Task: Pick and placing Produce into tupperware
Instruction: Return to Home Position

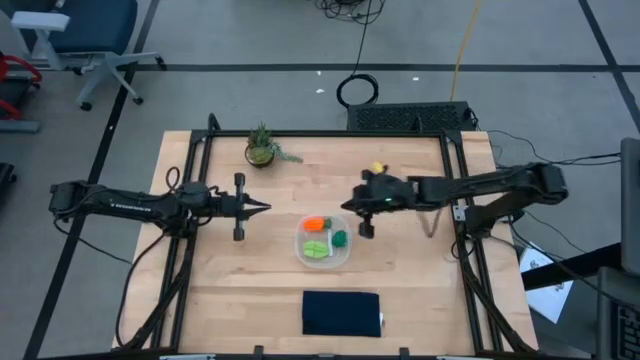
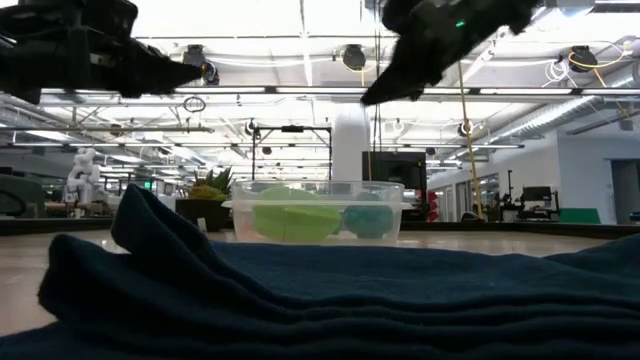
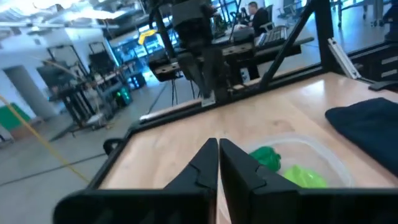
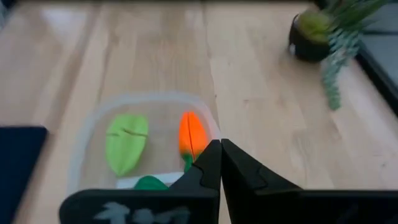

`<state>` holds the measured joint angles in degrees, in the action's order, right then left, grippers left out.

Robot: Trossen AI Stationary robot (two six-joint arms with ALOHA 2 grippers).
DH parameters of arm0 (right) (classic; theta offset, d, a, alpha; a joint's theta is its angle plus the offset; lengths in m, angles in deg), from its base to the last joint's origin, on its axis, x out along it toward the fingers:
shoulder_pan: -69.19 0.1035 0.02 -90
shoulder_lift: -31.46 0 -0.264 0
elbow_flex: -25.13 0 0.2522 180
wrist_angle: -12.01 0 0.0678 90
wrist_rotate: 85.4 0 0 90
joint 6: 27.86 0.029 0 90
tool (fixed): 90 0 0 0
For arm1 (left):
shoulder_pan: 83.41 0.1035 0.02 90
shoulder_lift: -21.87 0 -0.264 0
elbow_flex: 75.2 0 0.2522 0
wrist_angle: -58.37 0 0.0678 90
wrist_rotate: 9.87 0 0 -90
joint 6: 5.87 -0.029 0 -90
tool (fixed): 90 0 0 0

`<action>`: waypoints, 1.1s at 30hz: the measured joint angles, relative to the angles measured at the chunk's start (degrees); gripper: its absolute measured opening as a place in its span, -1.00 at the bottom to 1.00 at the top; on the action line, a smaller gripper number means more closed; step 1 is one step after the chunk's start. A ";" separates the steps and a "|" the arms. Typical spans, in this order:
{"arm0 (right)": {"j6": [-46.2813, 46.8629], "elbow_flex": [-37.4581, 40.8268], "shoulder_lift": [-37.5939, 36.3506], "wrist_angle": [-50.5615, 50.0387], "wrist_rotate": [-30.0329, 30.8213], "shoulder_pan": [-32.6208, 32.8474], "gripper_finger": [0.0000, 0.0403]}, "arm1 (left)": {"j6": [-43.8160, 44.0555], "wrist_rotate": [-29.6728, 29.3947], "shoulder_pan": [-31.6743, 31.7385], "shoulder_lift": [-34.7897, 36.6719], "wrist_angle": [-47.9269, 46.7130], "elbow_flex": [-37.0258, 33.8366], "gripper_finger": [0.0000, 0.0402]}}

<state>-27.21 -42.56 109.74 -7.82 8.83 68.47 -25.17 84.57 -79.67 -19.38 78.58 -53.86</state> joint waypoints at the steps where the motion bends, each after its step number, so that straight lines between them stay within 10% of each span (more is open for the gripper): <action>1: 0.68 1.89 -2.41 0.98 0.02 0.06 -1.00 | -0.42 -0.87 -0.69 0.69 -0.30 0.00 -0.95; 24: 7.96 24.84 -41.04 1.08 15.12 10.61 -1.00 | -4.54 -22.75 -14.70 21.72 -16.36 0.00 -1.00; 33: 3.77 27.23 -47.86 1.20 5.07 0.20 -1.00 | -3.99 -22.58 -15.95 22.84 -18.32 0.00 -0.99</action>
<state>-23.44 -15.33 61.88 -6.62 13.90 68.66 -29.16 61.99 -95.62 3.46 60.26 -53.86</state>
